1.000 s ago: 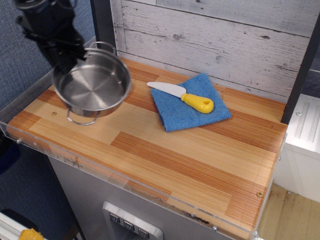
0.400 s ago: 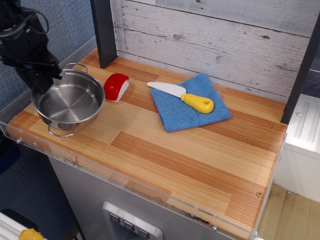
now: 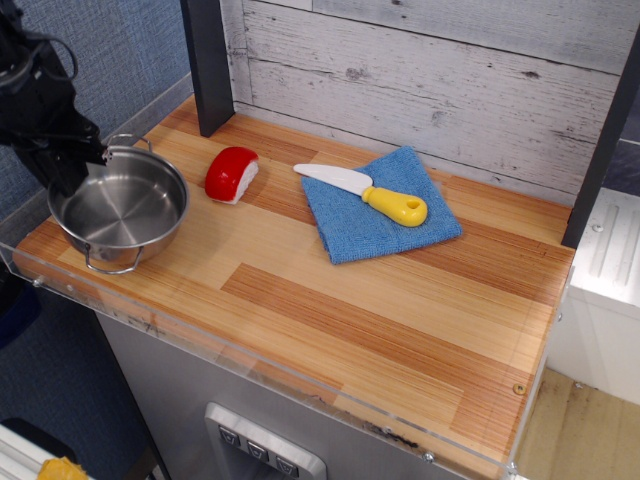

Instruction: Move metal bowl to just below sushi

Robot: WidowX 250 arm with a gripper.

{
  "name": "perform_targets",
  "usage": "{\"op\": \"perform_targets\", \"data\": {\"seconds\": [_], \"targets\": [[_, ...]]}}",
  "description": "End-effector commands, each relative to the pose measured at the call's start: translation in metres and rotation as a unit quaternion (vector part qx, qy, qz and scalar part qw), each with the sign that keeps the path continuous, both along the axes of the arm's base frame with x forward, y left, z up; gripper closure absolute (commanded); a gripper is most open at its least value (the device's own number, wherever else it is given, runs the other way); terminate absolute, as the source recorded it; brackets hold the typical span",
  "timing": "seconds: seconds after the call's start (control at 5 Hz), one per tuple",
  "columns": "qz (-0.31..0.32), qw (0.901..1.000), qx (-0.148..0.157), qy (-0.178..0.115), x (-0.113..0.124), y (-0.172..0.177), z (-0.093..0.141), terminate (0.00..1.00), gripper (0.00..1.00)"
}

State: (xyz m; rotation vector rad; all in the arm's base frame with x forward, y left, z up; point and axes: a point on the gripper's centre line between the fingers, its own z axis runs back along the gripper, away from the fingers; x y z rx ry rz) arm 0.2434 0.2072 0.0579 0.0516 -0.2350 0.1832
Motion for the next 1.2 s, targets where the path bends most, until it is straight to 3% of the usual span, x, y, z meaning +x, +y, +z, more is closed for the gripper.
{"op": "perform_targets", "data": {"seconds": [0.0,0.6,0.8,1.0], "targets": [[0.001,0.9996,-0.007,-0.027,0.028,-0.023,-0.01,0.0,1.0],[0.018,0.9994,-0.027,-0.011,0.032,-0.048,-0.015,0.0,1.0],[0.031,0.9992,-0.024,0.002,0.032,-0.05,-0.01,0.0,0.0],[0.039,0.999,-0.021,0.012,0.033,-0.054,-0.007,0.0,0.0]]}}
